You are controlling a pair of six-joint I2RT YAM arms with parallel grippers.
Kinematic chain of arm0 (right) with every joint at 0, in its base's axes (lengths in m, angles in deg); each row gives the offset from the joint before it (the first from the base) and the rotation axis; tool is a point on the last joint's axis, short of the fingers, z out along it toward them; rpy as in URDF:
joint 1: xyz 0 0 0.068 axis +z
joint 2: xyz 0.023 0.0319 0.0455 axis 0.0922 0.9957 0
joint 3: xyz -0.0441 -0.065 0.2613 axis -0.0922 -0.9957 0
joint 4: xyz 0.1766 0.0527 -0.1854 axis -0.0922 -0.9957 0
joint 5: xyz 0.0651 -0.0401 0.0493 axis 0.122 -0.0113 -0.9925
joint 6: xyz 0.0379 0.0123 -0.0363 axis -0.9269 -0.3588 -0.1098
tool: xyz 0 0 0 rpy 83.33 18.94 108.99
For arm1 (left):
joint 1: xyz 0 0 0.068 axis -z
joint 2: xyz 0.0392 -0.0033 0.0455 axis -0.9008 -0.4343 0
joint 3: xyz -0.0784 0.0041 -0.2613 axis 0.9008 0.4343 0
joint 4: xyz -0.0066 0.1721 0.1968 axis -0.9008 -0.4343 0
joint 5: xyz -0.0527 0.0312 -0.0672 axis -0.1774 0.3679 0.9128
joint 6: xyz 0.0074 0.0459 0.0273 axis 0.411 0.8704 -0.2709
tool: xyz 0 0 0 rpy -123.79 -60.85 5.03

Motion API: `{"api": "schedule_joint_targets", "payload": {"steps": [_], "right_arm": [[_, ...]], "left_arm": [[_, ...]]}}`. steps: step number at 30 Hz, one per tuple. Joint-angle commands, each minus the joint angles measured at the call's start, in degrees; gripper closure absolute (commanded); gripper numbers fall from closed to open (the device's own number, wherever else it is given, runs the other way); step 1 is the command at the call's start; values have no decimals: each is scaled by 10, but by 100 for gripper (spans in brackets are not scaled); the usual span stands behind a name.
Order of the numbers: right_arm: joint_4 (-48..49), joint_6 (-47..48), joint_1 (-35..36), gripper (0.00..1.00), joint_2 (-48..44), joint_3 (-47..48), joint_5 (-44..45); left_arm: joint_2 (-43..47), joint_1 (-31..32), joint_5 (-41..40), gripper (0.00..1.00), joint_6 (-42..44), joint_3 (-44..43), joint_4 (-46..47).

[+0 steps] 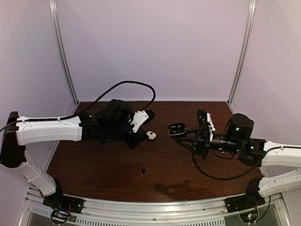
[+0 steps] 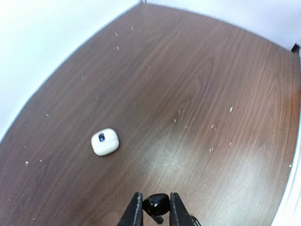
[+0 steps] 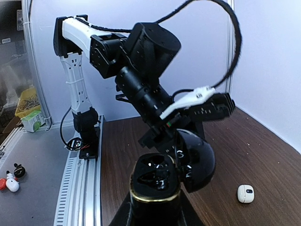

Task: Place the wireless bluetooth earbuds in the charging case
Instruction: Pick up the left earbud from the center of the board, then insert the left earbud into the left side groove of the charging case.

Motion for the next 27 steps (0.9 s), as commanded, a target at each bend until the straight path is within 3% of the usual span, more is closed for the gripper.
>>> {"api": "schedule_joint_targets", "payload": {"steps": [1,5,10,19,27], "right_arm": [[77,18,-1,100,12,-4,6],[112,59,4,99,24,-8,12],[160,92,14,100,45,-12,31],[226,101,36,100,86,-8,64],[256,79,50,100,111,1,86]], "left_arm": [[111,-4,-26,90,1,63,160],[205,0,13,90,18,126,266],[260,20,45,90,57,165,356],[249,95,46,90,126,171,448],[224,115,57,90,146,164,475]]}}
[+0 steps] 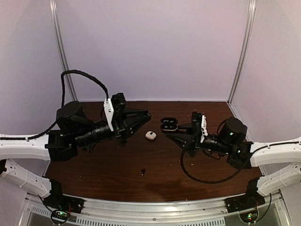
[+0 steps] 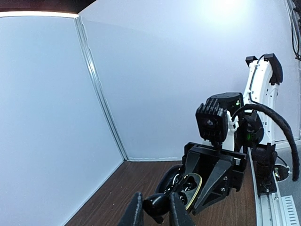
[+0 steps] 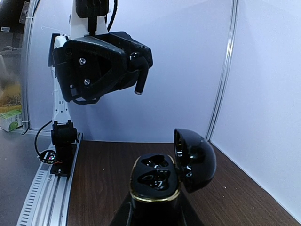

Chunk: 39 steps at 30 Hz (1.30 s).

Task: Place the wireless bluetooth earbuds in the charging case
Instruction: Insert the left earbud into the left side groove of the charging case.

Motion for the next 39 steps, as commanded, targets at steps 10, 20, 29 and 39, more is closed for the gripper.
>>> {"api": "schedule_joint_targets", "payload": {"steps": [10,20,29,39], "right_arm": [[48,-28,26,100,25,21,35],[55,-38,34,100,38,27,39],[59,-39,37,100,39,32,35],[64,-39,38,100,32,29,31]], "left_arm": [[-34,11,23,91,19,-13,55],[-47,13,35,92,14,-16,55],[-57,12,35,92,13,-19,54],[-66,13,15,92,17,-19,51]]}}
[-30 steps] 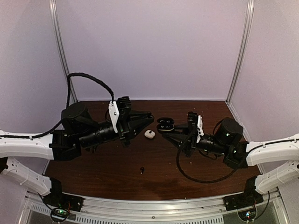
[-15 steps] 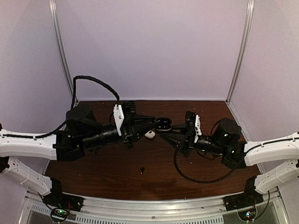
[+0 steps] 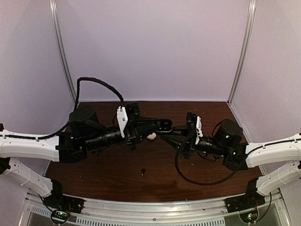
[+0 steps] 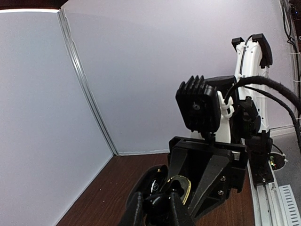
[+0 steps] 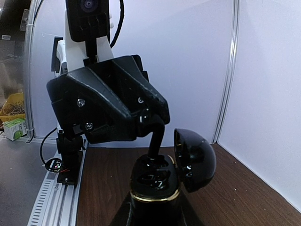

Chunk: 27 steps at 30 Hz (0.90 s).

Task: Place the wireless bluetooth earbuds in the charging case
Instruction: Insert the left earbud into the left side groove of the charging case.

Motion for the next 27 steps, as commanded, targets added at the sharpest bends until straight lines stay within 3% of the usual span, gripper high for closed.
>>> {"api": "schedule_joint_targets", "payload": {"steps": [1,27], "right_arm": [[29,-10,5,100,-8,16,3],[38,-24,5,100,-29,15,21]], "left_arm": [[-7,3,-10,92,1,-17,26],[-37,3,-31,93,11,-35,-40]]}}
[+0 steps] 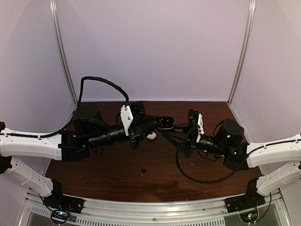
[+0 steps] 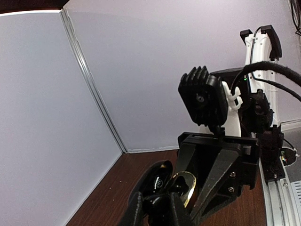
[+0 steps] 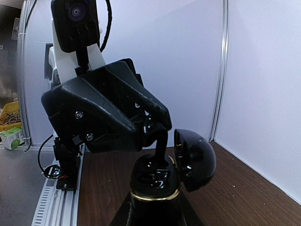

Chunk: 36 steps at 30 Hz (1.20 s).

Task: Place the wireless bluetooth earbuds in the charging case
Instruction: Insert the left earbud into the left side groove of the charging case.

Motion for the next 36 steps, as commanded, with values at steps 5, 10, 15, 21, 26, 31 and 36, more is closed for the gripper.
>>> {"api": "schedule_joint_targets", "payload": {"steps": [5,10,15,21,26,31,36], "right_arm": [[43,2,4,100,-27,14,3],[44,3,4,100,-28,15,9],[42,3,4,100,-26,16,17],[42,3,4,100,-22,14,16],[43,2,4,100,-21,13,18],[44,0,3,100,-19,10,21],[45,-3,3,100,-20,8,21]], "left_arm": [[-21,3,-3,95,-9,-18,-42],[-22,3,-7,95,-9,-21,-52],[-27,3,-14,93,-10,-28,-62],[-27,3,-17,89,-11,-28,-62],[-23,3,-16,85,-14,-27,-59],[-20,3,-16,83,-13,-26,-59],[-19,3,-38,80,-14,-25,-60]]}}
